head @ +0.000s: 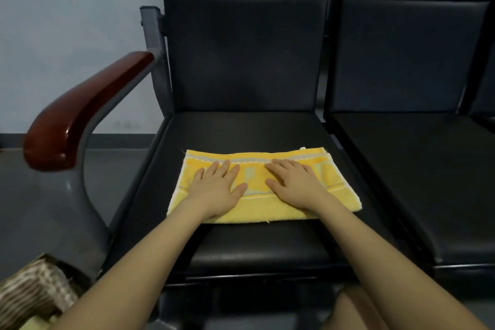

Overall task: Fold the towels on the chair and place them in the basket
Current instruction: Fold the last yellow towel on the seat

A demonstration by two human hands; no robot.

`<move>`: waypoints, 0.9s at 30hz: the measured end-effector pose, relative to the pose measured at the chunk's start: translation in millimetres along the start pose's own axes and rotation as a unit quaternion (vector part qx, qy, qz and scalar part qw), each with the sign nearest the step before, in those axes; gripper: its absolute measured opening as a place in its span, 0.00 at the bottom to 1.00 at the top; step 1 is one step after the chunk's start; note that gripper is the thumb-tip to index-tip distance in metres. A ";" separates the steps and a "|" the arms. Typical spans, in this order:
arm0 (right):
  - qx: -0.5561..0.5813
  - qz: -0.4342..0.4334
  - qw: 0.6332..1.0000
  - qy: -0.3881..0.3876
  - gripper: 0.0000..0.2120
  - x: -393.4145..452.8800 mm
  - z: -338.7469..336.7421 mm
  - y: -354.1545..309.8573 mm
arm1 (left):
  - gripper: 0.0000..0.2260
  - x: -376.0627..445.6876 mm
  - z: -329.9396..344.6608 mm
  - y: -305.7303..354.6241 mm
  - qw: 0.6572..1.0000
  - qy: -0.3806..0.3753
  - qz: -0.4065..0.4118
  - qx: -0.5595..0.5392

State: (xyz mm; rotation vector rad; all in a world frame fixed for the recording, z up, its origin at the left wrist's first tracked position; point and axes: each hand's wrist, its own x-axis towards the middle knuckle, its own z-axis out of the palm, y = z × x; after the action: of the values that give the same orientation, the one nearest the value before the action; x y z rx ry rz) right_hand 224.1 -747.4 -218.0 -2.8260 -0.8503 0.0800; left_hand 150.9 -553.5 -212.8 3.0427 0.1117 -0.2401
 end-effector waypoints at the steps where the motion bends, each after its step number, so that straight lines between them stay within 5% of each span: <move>1: 0.000 0.000 1.000 0.008 0.24 -8.9 1.6 -2.8 | 0.28 -7.2 1.7 -0.4 1.000 0.006 0.005 0.000; 9: 0.011 -0.008 0.999 0.034 0.23 -54.5 4.7 -18.7 | 0.27 -52.0 3.7 -1.7 0.997 0.033 0.025 -0.067; 13: 0.035 -0.009 0.997 0.075 0.19 -54.5 0.2 -23.6 | 0.23 -66.8 -7.4 -13.3 0.983 0.128 -0.082 -0.104; 17: 0.095 -0.033 0.987 0.126 0.16 -51.0 1.9 -34.9 | 0.19 -79.3 -8.3 -27.5 0.973 0.138 -0.161 -0.088; 27: 0.017 -0.081 0.997 -0.004 0.23 -52.5 9.8 -44.3 | 0.16 -83.5 6.0 -32.5 0.950 0.213 -0.140 -0.180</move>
State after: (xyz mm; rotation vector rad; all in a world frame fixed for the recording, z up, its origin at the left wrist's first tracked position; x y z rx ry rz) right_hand 155.2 -738.6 -219.2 -2.7165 -1.0648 0.0832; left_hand 65.2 -527.2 -208.0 2.6507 0.5517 0.3848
